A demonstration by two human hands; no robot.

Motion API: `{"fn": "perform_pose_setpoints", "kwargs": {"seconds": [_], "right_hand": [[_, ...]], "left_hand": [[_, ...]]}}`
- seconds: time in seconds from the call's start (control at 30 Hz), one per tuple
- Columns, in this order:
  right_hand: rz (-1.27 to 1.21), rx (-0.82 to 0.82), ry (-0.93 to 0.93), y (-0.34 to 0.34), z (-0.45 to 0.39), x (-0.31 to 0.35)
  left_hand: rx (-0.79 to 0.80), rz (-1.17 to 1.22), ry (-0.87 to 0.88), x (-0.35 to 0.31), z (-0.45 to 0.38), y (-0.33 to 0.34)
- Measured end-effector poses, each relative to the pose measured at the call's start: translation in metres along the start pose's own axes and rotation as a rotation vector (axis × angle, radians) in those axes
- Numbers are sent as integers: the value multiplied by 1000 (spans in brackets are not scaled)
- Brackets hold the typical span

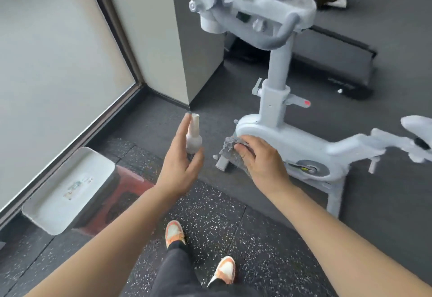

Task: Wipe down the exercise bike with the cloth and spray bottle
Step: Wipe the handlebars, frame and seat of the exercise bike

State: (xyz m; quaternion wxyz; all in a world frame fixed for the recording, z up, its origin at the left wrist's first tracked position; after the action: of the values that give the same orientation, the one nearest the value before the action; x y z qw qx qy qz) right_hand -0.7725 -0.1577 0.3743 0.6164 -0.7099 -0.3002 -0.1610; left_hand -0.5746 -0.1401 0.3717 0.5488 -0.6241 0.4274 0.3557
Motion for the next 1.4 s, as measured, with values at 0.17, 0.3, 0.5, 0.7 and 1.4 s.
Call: {"fn": "perform_pose_setpoints", "kwargs": {"seconds": [0.17, 0.3, 0.5, 0.7, 1.4], "right_hand": [[-12, -88, 64, -59, 3, -31], [3, -163, 84, -92, -9, -50], [17, -220, 67, -127, -50, -77], [20, -235, 58, -154, -102, -102], [-225, -79, -308, -190, -278, -144]], "left_hand": [[5, -4, 79, -47, -30, 49], [60, 0, 147, -76, -57, 82], [100, 6, 228, -101, -109, 122], [105, 21, 184, -110, -158, 147], [-443, -353, -63, -127, -240, 125]]}}
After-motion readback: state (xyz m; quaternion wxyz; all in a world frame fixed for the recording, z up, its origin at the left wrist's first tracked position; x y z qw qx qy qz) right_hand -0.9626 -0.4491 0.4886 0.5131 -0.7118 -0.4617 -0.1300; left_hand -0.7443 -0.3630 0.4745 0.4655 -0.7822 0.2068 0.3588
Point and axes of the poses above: each hand's wrist, its own z-axis away from the middle knuckle, its own y-axis out of the palm, x = y × z, the point moved 7 cm from there along -z, towards the middle knuckle, and after that the axes turned 5 degrees about z, right-handed, at the moved point
